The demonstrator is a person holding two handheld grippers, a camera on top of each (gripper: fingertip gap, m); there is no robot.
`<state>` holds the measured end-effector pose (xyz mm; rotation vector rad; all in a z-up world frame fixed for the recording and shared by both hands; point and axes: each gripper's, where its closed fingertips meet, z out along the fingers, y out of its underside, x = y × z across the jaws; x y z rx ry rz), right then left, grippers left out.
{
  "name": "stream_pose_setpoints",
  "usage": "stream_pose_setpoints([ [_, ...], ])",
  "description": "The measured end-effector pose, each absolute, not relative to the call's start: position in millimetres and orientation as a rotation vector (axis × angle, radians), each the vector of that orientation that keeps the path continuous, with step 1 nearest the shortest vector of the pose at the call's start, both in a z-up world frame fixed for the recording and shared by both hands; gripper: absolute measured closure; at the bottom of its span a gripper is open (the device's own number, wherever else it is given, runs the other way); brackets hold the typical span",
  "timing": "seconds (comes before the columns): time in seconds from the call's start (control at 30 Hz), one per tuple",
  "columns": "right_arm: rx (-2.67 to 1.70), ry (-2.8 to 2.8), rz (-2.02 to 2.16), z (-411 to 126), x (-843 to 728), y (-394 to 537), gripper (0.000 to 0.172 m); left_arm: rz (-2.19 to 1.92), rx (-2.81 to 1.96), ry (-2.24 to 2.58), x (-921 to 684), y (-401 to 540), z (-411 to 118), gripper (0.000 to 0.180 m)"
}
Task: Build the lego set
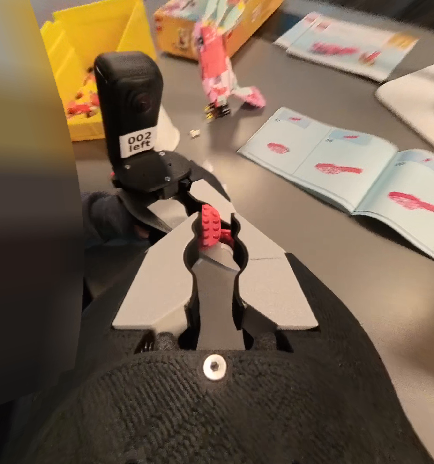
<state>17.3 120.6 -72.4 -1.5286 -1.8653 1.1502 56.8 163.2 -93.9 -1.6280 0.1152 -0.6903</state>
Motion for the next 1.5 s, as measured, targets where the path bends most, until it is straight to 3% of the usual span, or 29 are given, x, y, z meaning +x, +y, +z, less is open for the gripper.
stream_pose_setpoints([
  [0.23,-1.651,-2.363,1.072,-68.1,31.8,113.2,0.143,-0.562,-1.632,0.257,63.8,159.6,-92.5,0.174],
  [0.5,-1.738,-2.637,0.553,-86.8,39.1,117.9,0.142,-0.439,-1.678,0.328,69.2,160.9,-100.7,0.174],
  [0.53,-1.726,-2.652,0.483,-88.3,39.6,118.0,0.154,-0.424,-1.689,0.326,68.6,161.8,-102.8,0.175],
  [0.7,-1.654,-2.695,0.309,-95.1,40.8,118.1,0.168,-0.381,-1.722,0.32,66.1,164.2,-108.7,0.174],
  [0.83,-1.616,-2.598,0.567,-84.1,31.9,112.5,0.169,-0.443,-1.664,0.261,59.8,161.9,-96.1,0.175],
  [1.07,-1.258,-1.793,1.578,-8.6,9.4,107.6,0.169,-0.704,-1.483,0.059,39.7,154.6,-66.4,0.174],
  [1.23,-1.08,-1.268,1.824,10.9,21.6,131.0,0.169,-0.882,-1.34,0.04,45.3,144.9,-47.3,0.174],
  [1.5,-1.045,-1.042,2.026,3.7,12.1,130.1,0.168,-0.926,-1.287,0.047,47.8,140.8,-41.7,0.174],
])
